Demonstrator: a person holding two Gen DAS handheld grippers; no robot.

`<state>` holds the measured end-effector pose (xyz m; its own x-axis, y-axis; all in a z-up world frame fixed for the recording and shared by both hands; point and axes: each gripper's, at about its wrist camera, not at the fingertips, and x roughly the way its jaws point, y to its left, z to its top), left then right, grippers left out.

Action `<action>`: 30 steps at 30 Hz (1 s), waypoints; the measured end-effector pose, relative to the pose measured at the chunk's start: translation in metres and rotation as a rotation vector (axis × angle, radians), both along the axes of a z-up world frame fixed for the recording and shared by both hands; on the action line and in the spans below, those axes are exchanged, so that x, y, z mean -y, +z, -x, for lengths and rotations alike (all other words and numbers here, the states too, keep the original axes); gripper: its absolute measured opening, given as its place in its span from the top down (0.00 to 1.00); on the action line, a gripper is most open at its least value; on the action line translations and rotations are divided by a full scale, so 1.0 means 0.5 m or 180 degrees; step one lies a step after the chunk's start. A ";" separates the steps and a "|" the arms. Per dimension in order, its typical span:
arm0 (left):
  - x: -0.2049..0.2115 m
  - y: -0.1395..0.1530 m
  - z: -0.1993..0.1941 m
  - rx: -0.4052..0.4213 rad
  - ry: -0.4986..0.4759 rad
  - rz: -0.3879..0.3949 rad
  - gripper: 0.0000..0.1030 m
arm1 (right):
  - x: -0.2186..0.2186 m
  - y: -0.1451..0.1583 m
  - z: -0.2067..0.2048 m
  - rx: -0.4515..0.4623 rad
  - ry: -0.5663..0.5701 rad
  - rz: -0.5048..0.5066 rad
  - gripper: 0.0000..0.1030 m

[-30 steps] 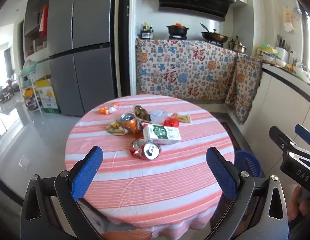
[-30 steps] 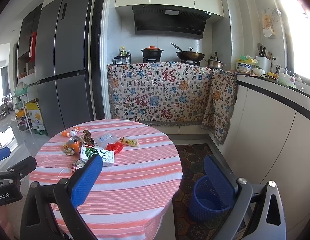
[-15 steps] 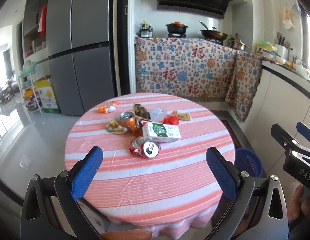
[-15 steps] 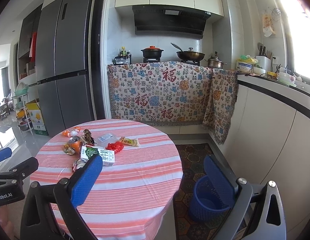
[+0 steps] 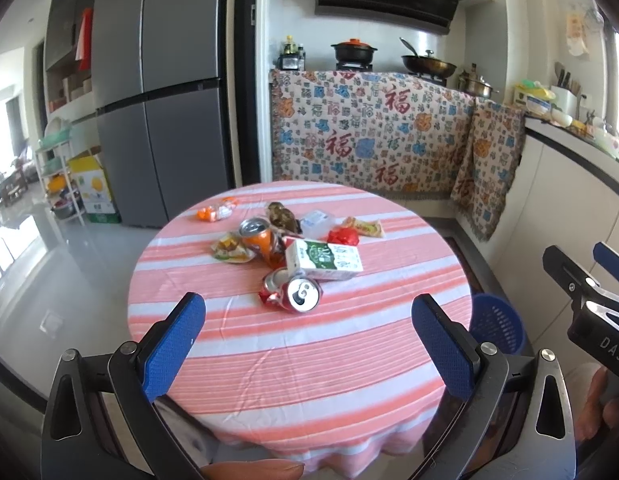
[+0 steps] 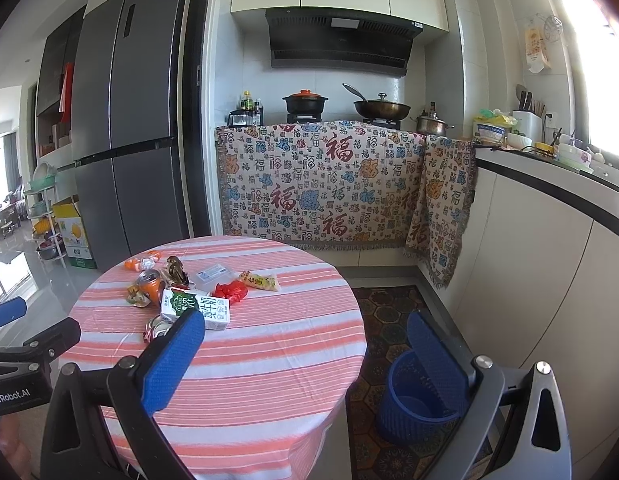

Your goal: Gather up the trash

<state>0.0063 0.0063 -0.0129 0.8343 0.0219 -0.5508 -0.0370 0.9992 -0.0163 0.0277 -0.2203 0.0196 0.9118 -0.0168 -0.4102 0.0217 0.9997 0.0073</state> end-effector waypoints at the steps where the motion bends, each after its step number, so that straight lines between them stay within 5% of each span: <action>1: 0.000 0.000 0.000 -0.0002 -0.0002 0.0001 0.00 | 0.000 0.000 -0.001 -0.0001 0.0005 0.0000 0.00; 16: 0.002 -0.026 -0.020 -0.0092 0.0008 -0.0114 0.00 | 0.005 -0.009 -0.007 -0.0032 0.0009 -0.0020 0.00; 30: -0.013 -0.160 -0.137 -0.0525 0.0012 0.0017 0.00 | 0.015 -0.047 -0.033 -0.0171 0.0043 -0.0097 0.00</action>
